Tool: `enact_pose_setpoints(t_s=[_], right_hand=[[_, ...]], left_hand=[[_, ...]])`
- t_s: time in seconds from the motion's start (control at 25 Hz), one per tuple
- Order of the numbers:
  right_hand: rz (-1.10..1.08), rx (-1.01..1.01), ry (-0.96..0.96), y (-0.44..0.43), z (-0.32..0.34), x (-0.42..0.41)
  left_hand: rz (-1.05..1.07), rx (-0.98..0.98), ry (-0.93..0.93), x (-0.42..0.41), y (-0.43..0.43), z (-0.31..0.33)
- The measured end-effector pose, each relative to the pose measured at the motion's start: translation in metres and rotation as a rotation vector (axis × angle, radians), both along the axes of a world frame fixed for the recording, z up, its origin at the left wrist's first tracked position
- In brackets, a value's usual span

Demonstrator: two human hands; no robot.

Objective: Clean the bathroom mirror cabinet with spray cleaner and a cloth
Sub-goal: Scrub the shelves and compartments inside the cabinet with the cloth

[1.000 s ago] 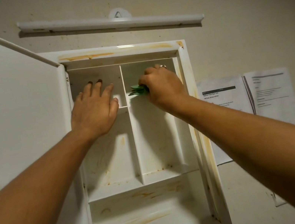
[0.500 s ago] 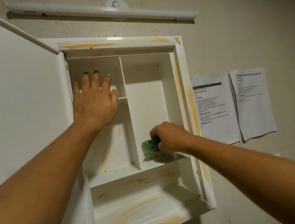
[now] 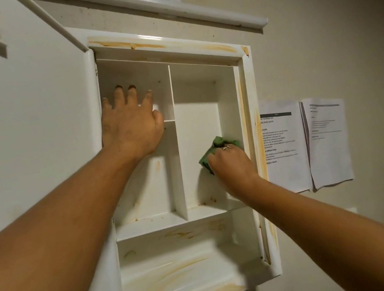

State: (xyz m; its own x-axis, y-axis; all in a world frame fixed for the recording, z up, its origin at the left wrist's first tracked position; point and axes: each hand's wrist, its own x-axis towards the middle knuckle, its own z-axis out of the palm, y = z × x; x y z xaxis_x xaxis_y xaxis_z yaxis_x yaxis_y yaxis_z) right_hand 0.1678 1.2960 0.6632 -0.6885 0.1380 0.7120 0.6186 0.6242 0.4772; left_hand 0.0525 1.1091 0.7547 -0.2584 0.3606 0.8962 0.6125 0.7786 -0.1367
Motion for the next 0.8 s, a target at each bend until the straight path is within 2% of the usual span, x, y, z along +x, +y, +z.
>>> enact_pose_setpoints(t_s=[0.24, 0.36, 0.48, 0.56, 0.6, 0.64, 0.68, 0.76, 0.8], right_hand=[[-0.152, 0.002, -0.227, -0.023, -0.023, -0.002], [-0.091, -0.152, -0.274, -0.025, -0.025, -0.010], [-0.004, -0.398, -0.257, -0.020, -0.015, -0.012], [0.138, -0.760, -0.155, -0.015, -0.004, -0.003], [0.277, -0.977, -0.058, -0.013, 0.003, 0.003], [0.427, -1.094, 0.077, -0.013, 0.011, 0.011], [0.557, -1.088, 0.246, -0.014, 0.021, 0.018], [0.693, -0.812, 0.545, -0.014, 0.036, 0.025], [0.701, -0.657, 0.594, -0.017, 0.038, 0.022]], left_hand=[[0.000, -0.024, -0.019, 0.000, -0.003, 0.002], [0.002, -0.031, -0.031, 0.001, -0.001, 0.001], [0.004, -0.025, -0.033, 0.002, -0.003, 0.001], [0.011, -0.040, -0.030, 0.006, -0.004, 0.003], [0.018, -0.047, -0.031, 0.007, -0.004, 0.002], [0.026, -0.049, -0.032, 0.007, -0.003, 0.001], [0.032, -0.048, -0.031, 0.007, -0.003, 0.001], [0.034, -0.041, -0.023, 0.006, -0.002, 0.001], [0.037, -0.041, -0.019, 0.006, -0.003, 0.001]])
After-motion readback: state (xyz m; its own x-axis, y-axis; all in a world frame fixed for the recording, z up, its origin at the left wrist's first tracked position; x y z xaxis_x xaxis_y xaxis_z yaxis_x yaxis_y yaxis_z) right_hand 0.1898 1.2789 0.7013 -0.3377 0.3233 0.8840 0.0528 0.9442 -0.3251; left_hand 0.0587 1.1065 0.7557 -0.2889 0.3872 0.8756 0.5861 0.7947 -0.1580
